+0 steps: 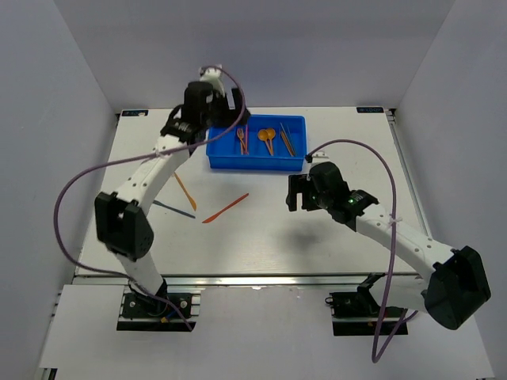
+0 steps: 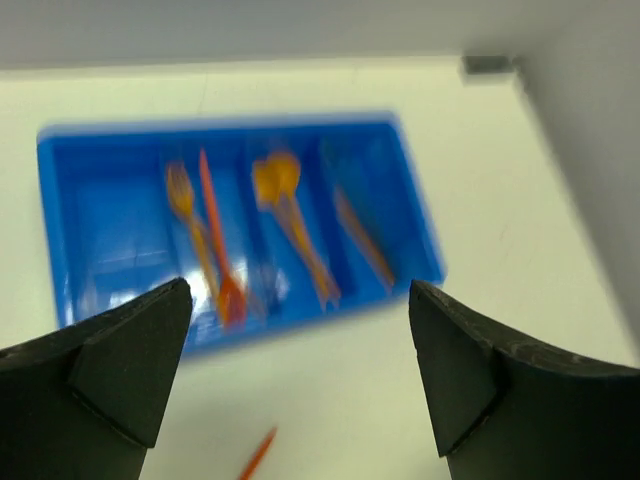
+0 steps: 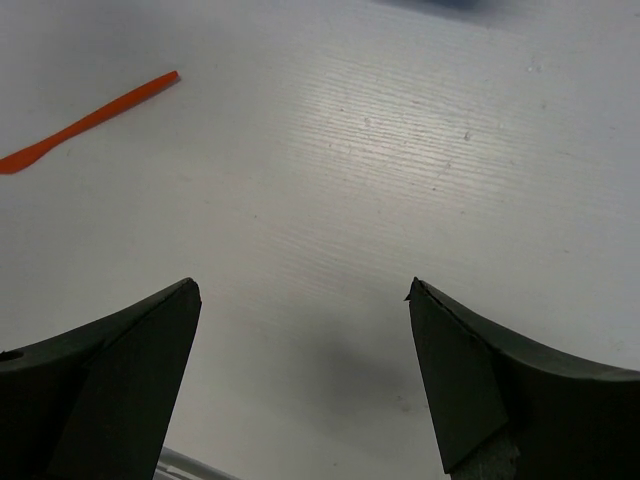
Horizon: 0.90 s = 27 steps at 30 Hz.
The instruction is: Sort the eating utensils into containers
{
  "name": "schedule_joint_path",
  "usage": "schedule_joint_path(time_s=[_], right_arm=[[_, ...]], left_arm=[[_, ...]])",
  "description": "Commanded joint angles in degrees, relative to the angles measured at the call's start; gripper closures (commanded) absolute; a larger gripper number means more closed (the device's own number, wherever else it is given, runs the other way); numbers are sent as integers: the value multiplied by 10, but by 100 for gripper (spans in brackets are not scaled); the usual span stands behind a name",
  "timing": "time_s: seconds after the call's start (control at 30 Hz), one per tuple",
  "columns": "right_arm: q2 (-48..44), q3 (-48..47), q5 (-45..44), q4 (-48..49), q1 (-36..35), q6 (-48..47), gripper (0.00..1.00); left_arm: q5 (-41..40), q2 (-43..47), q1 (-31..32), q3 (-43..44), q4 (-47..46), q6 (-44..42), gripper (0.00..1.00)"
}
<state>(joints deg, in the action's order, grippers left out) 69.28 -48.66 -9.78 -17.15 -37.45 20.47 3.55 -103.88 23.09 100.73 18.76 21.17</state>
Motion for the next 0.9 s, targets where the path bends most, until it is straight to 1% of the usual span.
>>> schedule_joint_path(time_s=[0.0,0.03,0.07,0.1,0.17,0.3,0.33,0.43,0.57,0.6,0.63,0.67,0.73,0.8,0.83,0.87], right_arm=[[-34,-17,-28,-18,6,-16,11],[-37,-18,-30,-26,7,-20,11],[-41,-19,-33,-34,11,-22,11],[-50,-20,-32,-49,13,-26,11],[-63,-19,-25,-58,14,-26,11],[-121,6,15,-53,14,-25,11],[-131,12,22,-47,14,-26,11],[-151,24,46,-46,14,-32,11],[-168,28,53,-54,14,-39,11],[-172,31,52,-54,15,-41,11],[-177,34,50,-54,14,-42,11],[-183,37,49,-51,14,-44,11],[-186,43,49,-49,14,-45,11],[-187,43,55,-47,15,-44,11],[-187,44,56,-47,14,-44,11],[-187,43,57,-47,14,-46,11]], left_arm=[[-25,54,43,-171,106,-96,2],[-63,79,62,-198,107,-107,2],[-84,82,98,-225,118,-134,2],[-89,79,110,-229,130,-144,2],[-77,57,118,-233,173,-155,2],[-41,23,118,-260,205,-191,3],[-9,16,119,-265,204,-200,4],[15,-16,123,-251,205,-227,9],[0,-51,123,-223,218,-231,15],[0,-57,123,-221,218,-232,19],[6,-60,123,-217,218,-237,21],[11,-60,123,-218,213,-242,21],[18,-68,123,-215,206,-252,25],[8,-89,122,-202,214,-256,28],[3,-96,120,-196,222,-259,33],[0,-101,118,-186,226,-262,34]])
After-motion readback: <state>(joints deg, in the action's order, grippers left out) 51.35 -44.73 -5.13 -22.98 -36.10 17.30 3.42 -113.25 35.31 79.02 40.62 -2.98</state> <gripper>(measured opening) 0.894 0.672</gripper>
